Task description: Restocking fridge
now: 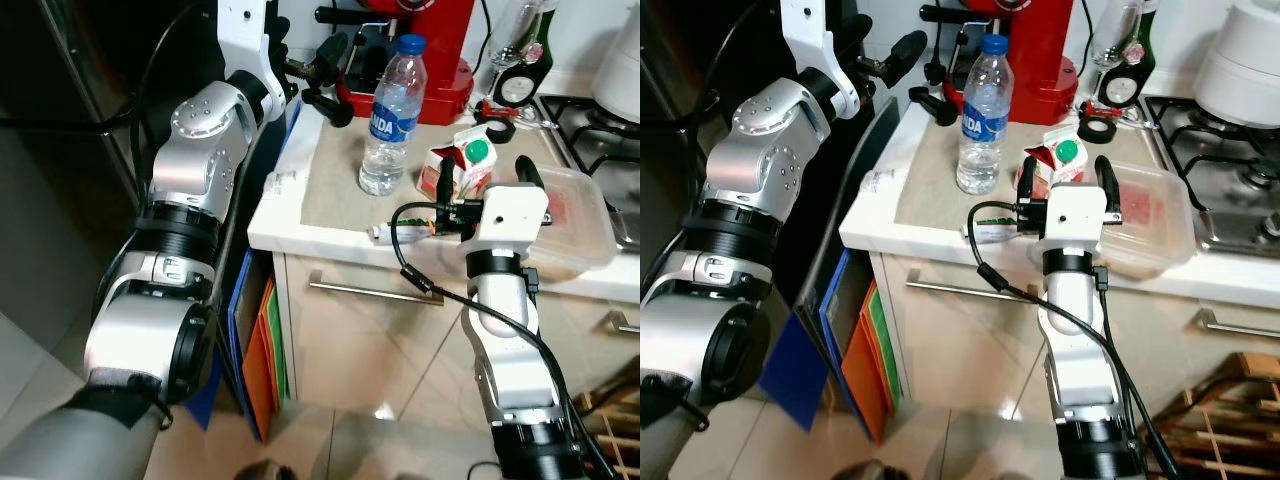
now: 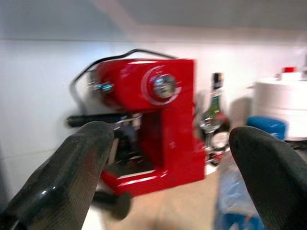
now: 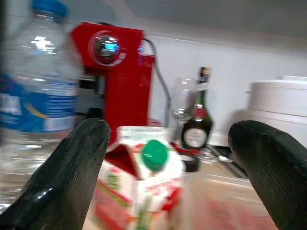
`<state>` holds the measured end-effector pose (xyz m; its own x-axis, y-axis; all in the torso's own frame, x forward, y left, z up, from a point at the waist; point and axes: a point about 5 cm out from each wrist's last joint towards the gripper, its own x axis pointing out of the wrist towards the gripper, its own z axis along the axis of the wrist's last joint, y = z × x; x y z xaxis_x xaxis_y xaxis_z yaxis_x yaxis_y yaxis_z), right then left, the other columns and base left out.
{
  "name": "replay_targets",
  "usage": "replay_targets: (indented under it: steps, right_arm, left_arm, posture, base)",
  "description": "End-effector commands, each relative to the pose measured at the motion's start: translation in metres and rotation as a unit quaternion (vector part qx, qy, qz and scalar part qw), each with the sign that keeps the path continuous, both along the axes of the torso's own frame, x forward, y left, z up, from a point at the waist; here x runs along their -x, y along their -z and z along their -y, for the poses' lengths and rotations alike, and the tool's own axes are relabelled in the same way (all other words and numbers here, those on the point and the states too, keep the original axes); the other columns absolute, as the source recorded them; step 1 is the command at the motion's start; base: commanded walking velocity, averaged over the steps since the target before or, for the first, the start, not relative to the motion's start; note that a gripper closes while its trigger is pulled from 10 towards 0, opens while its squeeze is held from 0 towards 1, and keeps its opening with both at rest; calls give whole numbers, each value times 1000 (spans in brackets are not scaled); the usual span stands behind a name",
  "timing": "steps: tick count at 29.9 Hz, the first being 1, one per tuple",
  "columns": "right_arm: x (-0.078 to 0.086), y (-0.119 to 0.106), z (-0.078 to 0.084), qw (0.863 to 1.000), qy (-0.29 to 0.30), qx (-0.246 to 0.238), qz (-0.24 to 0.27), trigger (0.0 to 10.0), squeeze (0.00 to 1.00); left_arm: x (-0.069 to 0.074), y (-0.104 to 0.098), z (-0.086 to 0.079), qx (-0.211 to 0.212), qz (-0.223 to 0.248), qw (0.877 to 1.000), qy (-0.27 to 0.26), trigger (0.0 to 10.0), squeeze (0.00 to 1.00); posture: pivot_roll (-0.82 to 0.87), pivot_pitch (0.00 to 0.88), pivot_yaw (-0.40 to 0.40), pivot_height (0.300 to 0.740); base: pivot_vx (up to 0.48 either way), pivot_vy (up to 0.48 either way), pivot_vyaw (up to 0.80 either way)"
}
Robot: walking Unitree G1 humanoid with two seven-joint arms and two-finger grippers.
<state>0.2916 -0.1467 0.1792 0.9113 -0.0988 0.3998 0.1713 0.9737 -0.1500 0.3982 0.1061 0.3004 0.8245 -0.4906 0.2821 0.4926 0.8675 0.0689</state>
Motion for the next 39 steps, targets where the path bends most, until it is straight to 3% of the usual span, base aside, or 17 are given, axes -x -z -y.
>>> replay_targets:
  steps: [1,6,11,19,25,28,39]
  right_arm:
    - [0,-3,3,1000,7,-3,4,10000,0]
    - [0,-3,2,1000,2,7,7,10000,0]
    - [-1,-4,1,1000,2,6,8,10000,0]
    - [0,-4,0,1000,1,6,8,10000,0]
    - [1,-2,0,1000,2,5,7,10000,0]
    - [1,-2,0,1000,3,5,6,10000,0]
    - [4,-1,0,1000,8,3,9,10000,0]
  left_arm:
    - [0,2,2,-10,4,1000,2,10000,0]
    - [-1,2,-2,-6,18,1000,-8,10000,0]
    - [-5,-14,-15,-13,43,998,-31,10000,0]
    - [-6,-28,-14,-15,60,998,-23,10000,0]
    - [-6,-37,-7,-3,57,998,9,10000,0]
    - [-6,-35,4,-21,41,998,37,10000,0]
    - [-12,-30,19,-32,25,998,49,10000,0]
  posture:
    - [-159,0,49,727]
    - [-148,0,39,727]
    - [-143,0,39,727]
    - [-148,0,47,727]
    - [-151,0,48,727]
    - [-153,0,51,727]
    - [-170,0,67,727]
  base:
    - [0,0,-781]
    - [0,0,-630]
    - [0,0,0]
    - [0,0,0]
    - [0,0,0]
    - [0,0,0]
    - [0,0,0]
